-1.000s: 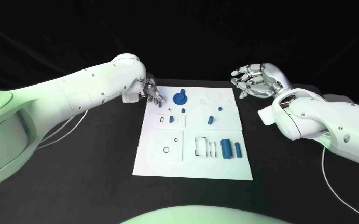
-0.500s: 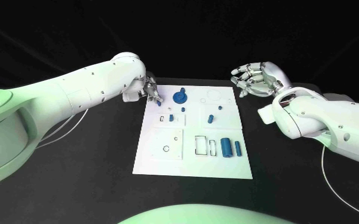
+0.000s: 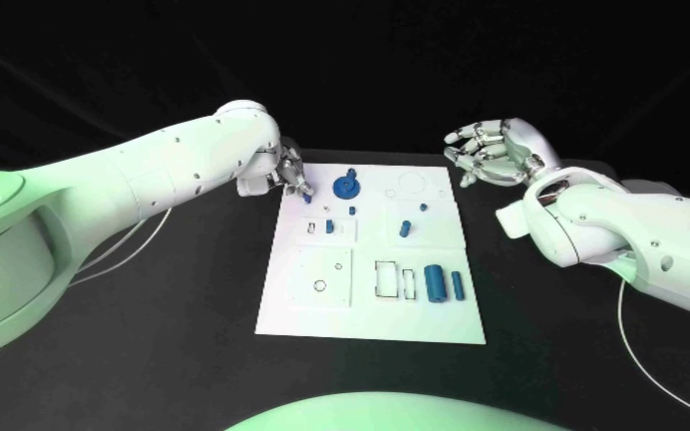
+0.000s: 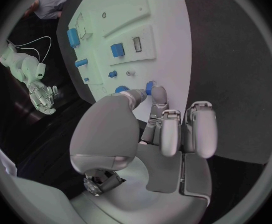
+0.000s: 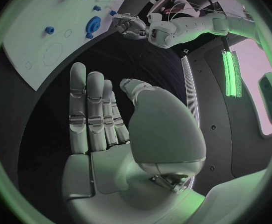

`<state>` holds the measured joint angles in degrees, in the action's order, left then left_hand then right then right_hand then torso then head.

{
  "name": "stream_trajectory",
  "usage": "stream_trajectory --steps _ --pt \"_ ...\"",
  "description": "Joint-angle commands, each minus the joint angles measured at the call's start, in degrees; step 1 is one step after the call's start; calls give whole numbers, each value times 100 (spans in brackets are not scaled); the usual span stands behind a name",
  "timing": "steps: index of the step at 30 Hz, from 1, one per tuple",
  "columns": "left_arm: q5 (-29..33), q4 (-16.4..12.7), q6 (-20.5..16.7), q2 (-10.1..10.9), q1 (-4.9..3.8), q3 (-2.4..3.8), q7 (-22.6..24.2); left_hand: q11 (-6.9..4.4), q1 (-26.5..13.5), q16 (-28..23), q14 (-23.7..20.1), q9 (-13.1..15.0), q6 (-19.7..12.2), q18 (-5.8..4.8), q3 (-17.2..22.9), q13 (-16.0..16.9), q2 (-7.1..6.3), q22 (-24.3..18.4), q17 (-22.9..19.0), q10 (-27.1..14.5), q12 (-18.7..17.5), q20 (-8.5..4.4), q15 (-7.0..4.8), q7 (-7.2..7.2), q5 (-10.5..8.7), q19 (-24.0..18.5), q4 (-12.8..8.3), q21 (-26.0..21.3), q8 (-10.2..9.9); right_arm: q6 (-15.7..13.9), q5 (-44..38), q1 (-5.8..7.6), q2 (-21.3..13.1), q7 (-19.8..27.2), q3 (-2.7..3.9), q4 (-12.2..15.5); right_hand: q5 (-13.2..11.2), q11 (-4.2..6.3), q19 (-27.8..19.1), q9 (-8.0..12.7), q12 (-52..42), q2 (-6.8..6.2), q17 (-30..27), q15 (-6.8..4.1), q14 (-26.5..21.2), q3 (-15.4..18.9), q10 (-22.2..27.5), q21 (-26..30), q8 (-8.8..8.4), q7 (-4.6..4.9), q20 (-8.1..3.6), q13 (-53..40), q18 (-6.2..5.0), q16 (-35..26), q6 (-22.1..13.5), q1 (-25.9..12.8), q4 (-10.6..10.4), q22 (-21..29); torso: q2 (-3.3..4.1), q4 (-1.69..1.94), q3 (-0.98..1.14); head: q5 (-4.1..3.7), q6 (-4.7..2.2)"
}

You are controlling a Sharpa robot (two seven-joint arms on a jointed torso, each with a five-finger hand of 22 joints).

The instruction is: Assemble the parts on the task board

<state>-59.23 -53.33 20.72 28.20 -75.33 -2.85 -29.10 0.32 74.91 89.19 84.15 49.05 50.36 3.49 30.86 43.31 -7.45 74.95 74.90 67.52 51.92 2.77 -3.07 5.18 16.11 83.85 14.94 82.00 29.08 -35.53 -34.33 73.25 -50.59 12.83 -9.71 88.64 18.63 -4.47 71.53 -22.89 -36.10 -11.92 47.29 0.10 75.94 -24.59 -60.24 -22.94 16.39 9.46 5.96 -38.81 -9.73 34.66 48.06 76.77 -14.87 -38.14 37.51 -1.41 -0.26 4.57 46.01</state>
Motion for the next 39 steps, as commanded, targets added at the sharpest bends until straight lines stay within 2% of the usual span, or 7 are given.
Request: stream_trajectory --steps 1,5,10,18,23,28,39 --pt "147 -87 -204 51 6 -1 108 -6 -178 25 556 89 36 -31 1249 52 -119 44 1414 105 49 -16 -31 -31 98 7 -1117 33 73 25 -33 -2 1 59 2 6 28 -1 37 5 -33 22 8 -5 46 -23 45 18 21 7 -13 6 -68 -36 -27 -54 5 6 -10 10 3 13 -10" --pt "282 -245 -348 162 10 -1 118 -26 -309 16 552 139 97 -33 1441 123 -226 57 1399 198 127 -30 -48 -50 265 14 -1220 40 113 22 -33 -2 -2 61 2 7 28 -1 37 5 -33 22 8 -5 46 -23 45 18 21 7 -13 6 -68 -36 -27 -54 5 6 -12 17 3 25 -32" --pt "486 -787 -635 507 11 0 83 -66 -454 26 557 186 202 -46 1579 311 -353 124 1415 378 309 -61 -83 -90 568 47 -1333 77 153 12 -32 -2 -18 65 2 12 42 0 43 6 -38 29 17 -6 52 -27 44 23 24 7 -14 8 -68 -42 -26 -57 7 11 -43 41 9 30 -34" --pt "530 -1627 -1019 1033 18 -3 72 -96 -536 33 561 205 289 -54 1651 445 -434 164 1426 505 431 -88 -111 -123 753 68 -1388 99 166 7 -29 -2 -45 70 2 20 44 0 45 6 -39 30 19 -6 53 -27 43 24 25 7 -14 9 -68 -44 -26 -59 6 12 -72 67 1 22 -23" --pt "455 -2053 -1254 1282 91 -4 125 -111 -572 34 561 214 325 -59 1677 493 -472 187 1428 553 473 -101 -124 -136 875 80 -1409 112 169 6 -26 -3 -61 74 2 23 44 0 45 6 -39 30 19 -6 53 -27 43 24 25 7 -14 9 -68 -44 -26 -59 6 12 -72 67 2 29 -19" --pt "244 -2312 -1432 1415 169 -6 227 -120 -590 37 563 220 353 -58 1685 548 -499 186 1432 597 521 -108 -132 -146 940 80 -1422 111 173 4 -25 -4 -68 77 2 26 44 0 45 6 -39 30 19 -6 53 -27 43 24 25 7 -14 9 -68 -44 -26 -59 6 12 -64 68 0 32 -12" --pt "146 -2450 -1356 1423 301 -29 269 -126 -599 33 561 222 368 -59 1689 576 -512 189 1425 620 545 -113 -136 -152 975 81 -1427 112 175 6 -25 -9 -53 77 2 19 44 0 45 6 -39 30 19 -6 53 -27 43 24 25 7 -14 9 -68 -44 -26 -59 6 12 -59 55 5 51 10"
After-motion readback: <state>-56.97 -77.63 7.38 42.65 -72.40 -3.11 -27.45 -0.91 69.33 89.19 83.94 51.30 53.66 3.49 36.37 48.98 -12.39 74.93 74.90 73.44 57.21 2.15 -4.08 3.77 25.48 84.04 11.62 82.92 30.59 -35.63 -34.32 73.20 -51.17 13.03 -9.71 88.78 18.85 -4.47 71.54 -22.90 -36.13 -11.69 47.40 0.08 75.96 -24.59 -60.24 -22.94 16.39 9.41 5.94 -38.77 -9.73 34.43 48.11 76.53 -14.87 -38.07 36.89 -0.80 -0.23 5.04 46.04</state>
